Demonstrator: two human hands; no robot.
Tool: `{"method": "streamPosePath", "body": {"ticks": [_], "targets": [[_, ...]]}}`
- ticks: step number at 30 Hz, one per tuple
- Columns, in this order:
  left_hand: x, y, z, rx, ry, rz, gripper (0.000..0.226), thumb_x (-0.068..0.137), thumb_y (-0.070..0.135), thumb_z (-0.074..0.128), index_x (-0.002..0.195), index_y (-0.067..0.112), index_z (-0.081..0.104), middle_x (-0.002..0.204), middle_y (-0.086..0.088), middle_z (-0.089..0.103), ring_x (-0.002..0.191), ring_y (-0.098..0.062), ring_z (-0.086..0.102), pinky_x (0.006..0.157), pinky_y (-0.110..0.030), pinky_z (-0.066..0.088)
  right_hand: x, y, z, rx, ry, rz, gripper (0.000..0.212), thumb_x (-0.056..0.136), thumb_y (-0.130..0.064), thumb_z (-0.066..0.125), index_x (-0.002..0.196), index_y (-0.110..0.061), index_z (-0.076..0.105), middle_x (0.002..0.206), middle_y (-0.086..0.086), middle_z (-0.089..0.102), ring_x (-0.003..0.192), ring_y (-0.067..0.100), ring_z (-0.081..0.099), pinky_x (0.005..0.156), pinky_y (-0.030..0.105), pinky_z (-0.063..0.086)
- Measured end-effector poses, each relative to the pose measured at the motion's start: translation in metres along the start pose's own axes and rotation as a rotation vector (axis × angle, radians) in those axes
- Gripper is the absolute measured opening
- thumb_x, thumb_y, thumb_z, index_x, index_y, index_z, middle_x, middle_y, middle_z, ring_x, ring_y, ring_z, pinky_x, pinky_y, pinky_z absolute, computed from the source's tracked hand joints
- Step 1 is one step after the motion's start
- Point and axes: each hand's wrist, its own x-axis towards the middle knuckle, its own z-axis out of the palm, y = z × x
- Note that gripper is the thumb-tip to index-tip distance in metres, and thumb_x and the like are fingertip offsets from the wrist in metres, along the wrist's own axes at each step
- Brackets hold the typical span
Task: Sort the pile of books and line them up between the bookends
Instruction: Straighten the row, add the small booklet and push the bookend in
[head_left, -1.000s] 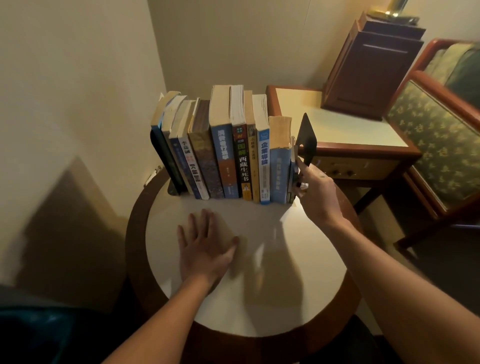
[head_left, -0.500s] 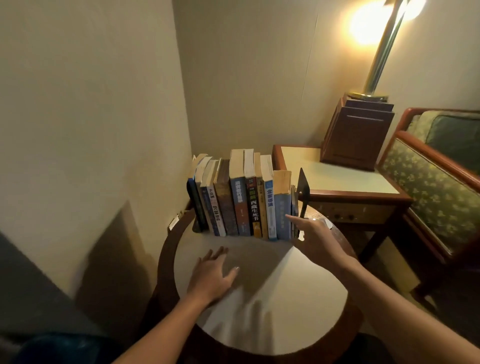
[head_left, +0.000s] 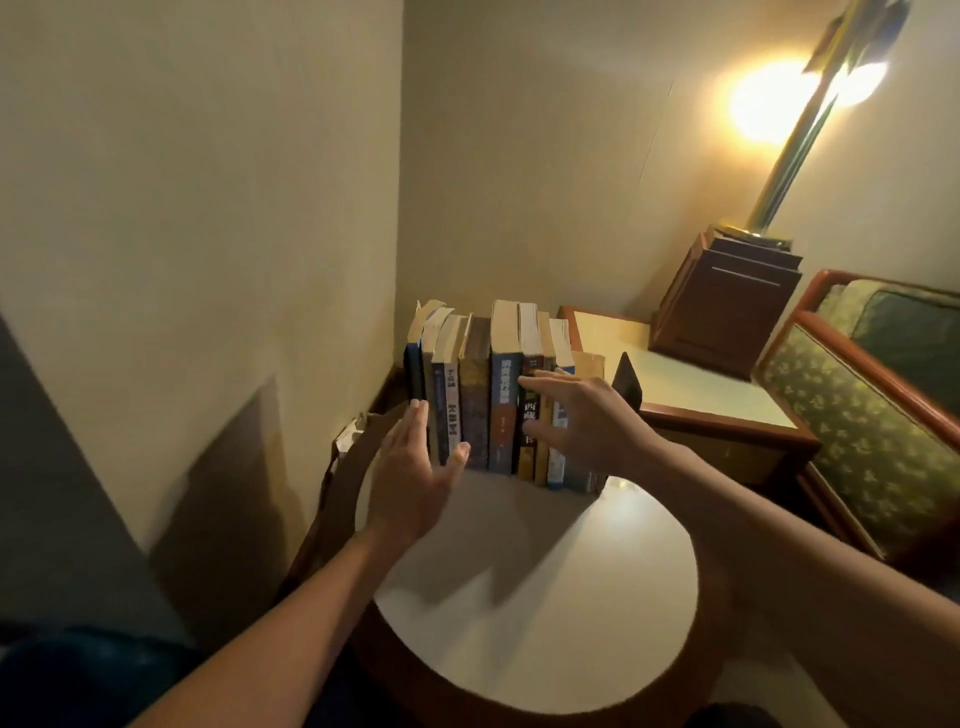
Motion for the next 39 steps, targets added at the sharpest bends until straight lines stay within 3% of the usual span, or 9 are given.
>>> {"method": "streamPosePath", "body": {"ticks": [5, 8, 11, 13, 15, 18, 21, 30, 39], "targets": [[0.065, -0.016, 0.028, -0.214, 0.206, -0.219, 0.101, 0.081, 0.080, 0.038, 0.158, 0.020, 0.012, 0.154, -0.015, 0.039, 0.141, -0.031, 0.038, 0.111, -0.053, 0.040, 0.070, 0.008, 0.006, -0.035, -0.083, -0.084, 0.051, 0.097, -0.036, 0.064, 0.144, -0.019, 0.053, 0.140, 0.001, 0.059, 0.121, 0.018, 0.058, 0.082, 0.012, 0.042], [0.095, -0.028, 0.051, -0.391, 0.260, -0.267, 0.101, 0.081, 0.085, 0.036, 0.159, 0.030, 0.005, 0.149, -0.010, 0.047, 0.142, -0.027, 0.039, 0.116, -0.044, 0.027, 0.116, 0.014, 0.019, -0.017, -0.087, -0.119, 0.050, 0.098, -0.038, 0.062, 0.143, -0.018, 0.055, 0.142, 0.000, 0.058, 0.124, 0.019, 0.057, 0.092, 0.024, 0.049], [0.109, -0.026, 0.073, -0.542, 0.382, -0.192, 0.088, 0.090, 0.071, 0.050, 0.158, 0.035, 0.008, 0.149, 0.006, 0.046, 0.141, -0.012, 0.039, 0.116, -0.044, 0.036, 0.163, 0.022, 0.044, -0.058, -0.156, -0.088, 0.055, 0.100, -0.049, 0.054, 0.145, -0.018, 0.050, 0.144, 0.002, 0.055, 0.128, 0.021, 0.051, 0.097, 0.029, 0.044], [0.115, -0.019, 0.087, -0.550, 0.495, -0.167, 0.089, 0.093, 0.061, 0.055, 0.160, 0.026, 0.008, 0.159, 0.007, 0.033, 0.146, -0.002, 0.026, 0.120, -0.034, 0.029, 0.192, 0.022, 0.062, -0.144, -0.236, -0.074, 0.061, 0.100, -0.058, 0.043, 0.148, -0.021, 0.043, 0.150, 0.003, 0.049, 0.139, 0.025, 0.040, 0.113, 0.049, 0.032], [0.120, -0.015, 0.102, -0.529, 0.594, -0.151, 0.093, 0.091, 0.063, 0.053, 0.160, 0.021, 0.008, 0.161, 0.000, 0.029, 0.148, -0.008, 0.026, 0.120, -0.038, 0.030, 0.217, 0.020, 0.073, -0.218, -0.303, -0.084, 0.072, 0.097, -0.071, 0.029, 0.152, -0.024, 0.034, 0.156, 0.003, 0.041, 0.143, 0.027, 0.034, 0.117, 0.057, 0.023], [0.129, -0.012, 0.120, -0.506, 0.736, -0.132, 0.095, 0.090, 0.069, 0.050, 0.160, 0.014, 0.014, 0.155, 0.002, 0.035, 0.144, -0.012, 0.034, 0.114, -0.049, 0.037, 0.245, 0.022, 0.077, -0.179, -0.394, -0.081, 0.079, 0.096, -0.073, 0.025, 0.159, -0.024, 0.021, 0.163, 0.006, 0.028, 0.147, 0.029, 0.029, 0.119, 0.049, 0.026], [0.134, -0.006, 0.130, -0.482, 0.849, -0.127, 0.091, 0.090, 0.063, 0.052, 0.156, 0.007, 0.024, 0.144, 0.000, 0.044, 0.136, -0.012, 0.040, 0.107, -0.054, 0.040, 0.259, 0.029, 0.077, -0.100, -0.396, -0.035, 0.076, 0.098, -0.069, 0.033, 0.155, -0.020, 0.029, 0.159, 0.007, 0.035, 0.143, 0.027, 0.036, 0.111, 0.042, 0.030], [0.146, -0.012, 0.141, -0.394, 0.942, -0.097, 0.090, 0.084, 0.054, 0.052, 0.152, 0.001, 0.029, 0.131, 0.002, 0.046, 0.124, -0.020, 0.048, 0.100, -0.053, 0.040, 0.266, 0.029, 0.084, -0.126, -0.408, 0.007, 0.086, 0.093, -0.075, 0.035, 0.156, -0.017, 0.028, 0.153, 0.009, 0.044, 0.135, 0.029, 0.044, 0.108, 0.044, 0.038], [0.145, -0.011, 0.148, -0.321, 0.948, -0.110, 0.092, 0.088, 0.069, 0.040, 0.154, 0.007, 0.026, 0.128, 0.004, 0.043, 0.121, -0.017, 0.043, 0.102, -0.044, 0.036, 0.254, 0.028, 0.076, -0.111, -0.410, -0.009, 0.089, 0.092, -0.074, 0.039, 0.159, -0.018, 0.021, 0.161, 0.006, 0.034, 0.144, 0.026, 0.035, 0.110, 0.039, 0.031]]}}
